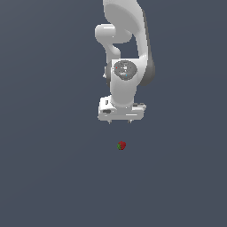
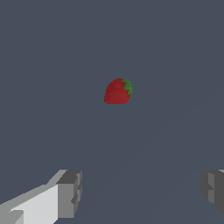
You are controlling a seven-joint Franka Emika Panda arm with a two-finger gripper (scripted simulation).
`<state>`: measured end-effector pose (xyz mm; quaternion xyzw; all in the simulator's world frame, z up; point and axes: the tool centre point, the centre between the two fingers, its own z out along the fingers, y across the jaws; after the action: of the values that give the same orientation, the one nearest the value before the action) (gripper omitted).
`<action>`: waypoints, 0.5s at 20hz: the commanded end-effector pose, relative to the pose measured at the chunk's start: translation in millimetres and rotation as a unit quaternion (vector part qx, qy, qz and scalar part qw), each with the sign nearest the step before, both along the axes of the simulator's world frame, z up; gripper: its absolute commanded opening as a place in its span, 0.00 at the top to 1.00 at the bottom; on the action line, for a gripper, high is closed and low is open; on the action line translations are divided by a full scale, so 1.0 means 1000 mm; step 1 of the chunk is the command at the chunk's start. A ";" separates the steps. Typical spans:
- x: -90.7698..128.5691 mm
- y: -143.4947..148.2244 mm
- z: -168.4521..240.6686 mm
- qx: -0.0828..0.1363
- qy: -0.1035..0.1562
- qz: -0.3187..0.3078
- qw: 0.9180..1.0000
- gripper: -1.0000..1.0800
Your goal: Pick up the object and move it to a goal position.
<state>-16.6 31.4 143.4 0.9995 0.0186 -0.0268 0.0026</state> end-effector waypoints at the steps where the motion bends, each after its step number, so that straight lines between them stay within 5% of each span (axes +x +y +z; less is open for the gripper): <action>1: 0.000 0.000 0.000 0.000 0.000 0.000 1.000 0.04; 10: 0.001 0.019 0.001 0.007 -0.001 0.030 1.000 0.04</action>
<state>-15.6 46.3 143.8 0.9987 0.0427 -0.0260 -0.0020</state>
